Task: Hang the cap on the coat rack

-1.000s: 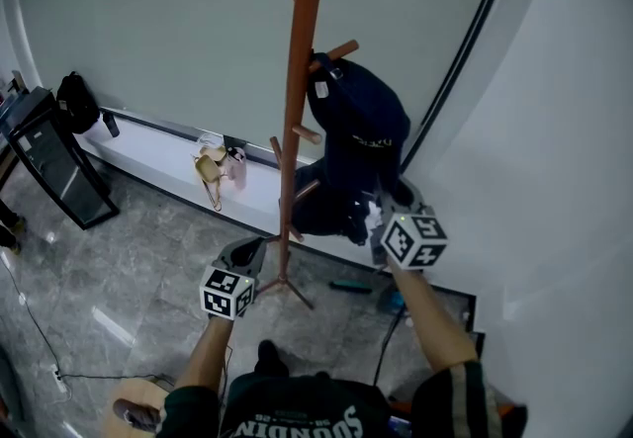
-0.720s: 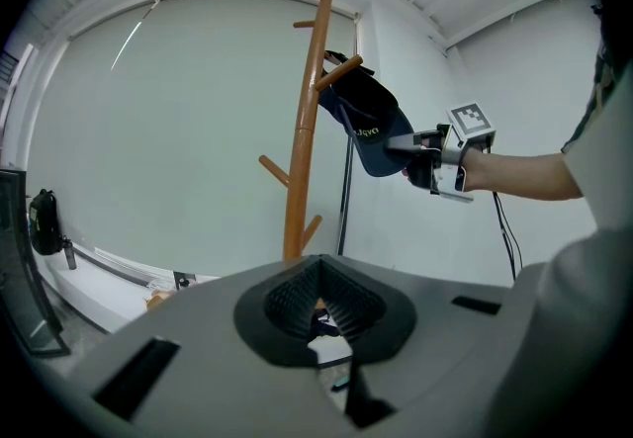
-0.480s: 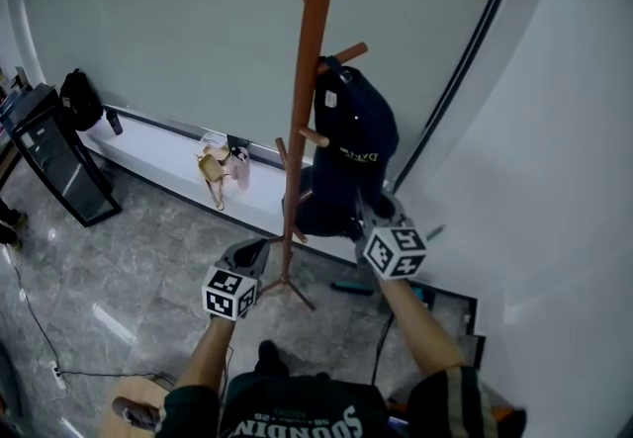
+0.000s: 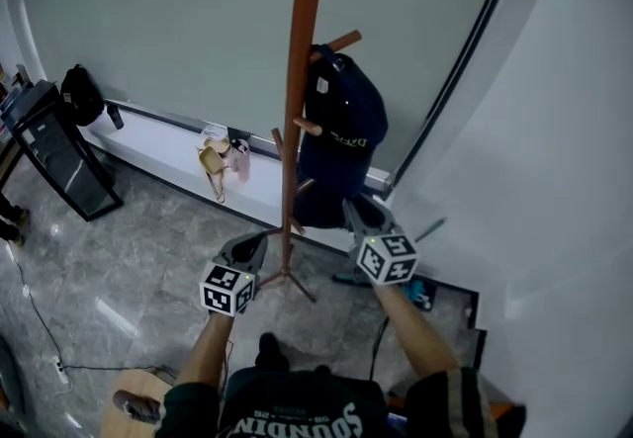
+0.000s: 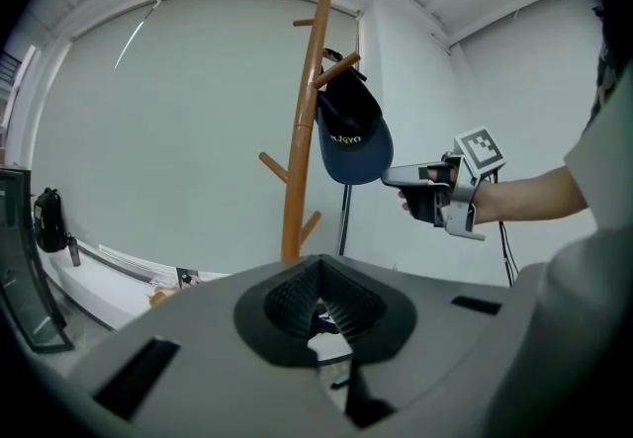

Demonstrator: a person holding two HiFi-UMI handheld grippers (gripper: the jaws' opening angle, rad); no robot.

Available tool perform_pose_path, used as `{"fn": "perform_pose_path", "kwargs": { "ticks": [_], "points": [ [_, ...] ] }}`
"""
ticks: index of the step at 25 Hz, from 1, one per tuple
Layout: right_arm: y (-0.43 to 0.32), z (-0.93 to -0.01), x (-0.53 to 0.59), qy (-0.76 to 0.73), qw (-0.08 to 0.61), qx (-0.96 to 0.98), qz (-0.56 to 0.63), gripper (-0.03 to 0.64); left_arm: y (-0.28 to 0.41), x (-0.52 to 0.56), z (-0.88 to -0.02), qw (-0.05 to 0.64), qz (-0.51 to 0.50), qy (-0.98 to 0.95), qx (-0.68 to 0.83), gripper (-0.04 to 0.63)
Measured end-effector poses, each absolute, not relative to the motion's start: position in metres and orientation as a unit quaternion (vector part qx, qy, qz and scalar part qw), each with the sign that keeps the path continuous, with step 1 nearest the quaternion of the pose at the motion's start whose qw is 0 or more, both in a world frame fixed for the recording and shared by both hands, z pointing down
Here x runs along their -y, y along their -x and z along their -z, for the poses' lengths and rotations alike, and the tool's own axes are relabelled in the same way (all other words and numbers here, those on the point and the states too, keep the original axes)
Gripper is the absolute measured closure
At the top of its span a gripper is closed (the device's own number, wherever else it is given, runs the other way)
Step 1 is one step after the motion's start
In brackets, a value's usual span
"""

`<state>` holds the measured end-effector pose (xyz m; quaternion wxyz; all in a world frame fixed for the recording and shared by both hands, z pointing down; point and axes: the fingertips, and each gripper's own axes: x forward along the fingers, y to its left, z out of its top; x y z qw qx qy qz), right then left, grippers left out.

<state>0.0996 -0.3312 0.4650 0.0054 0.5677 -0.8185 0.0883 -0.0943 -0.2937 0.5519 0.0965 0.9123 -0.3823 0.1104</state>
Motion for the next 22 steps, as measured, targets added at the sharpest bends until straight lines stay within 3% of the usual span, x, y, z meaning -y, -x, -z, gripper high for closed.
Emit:
{"fn": "perform_pose_path", "kwargs": {
  "ticks": [22],
  "points": [
    [-0.160, -0.535, 0.210, -0.577, 0.048, 0.812, -0.082, 0.618, 0.027, 0.233, -0.548, 0.090, -0.113, -0.915, 0.376, 0.595]
  ]
}}
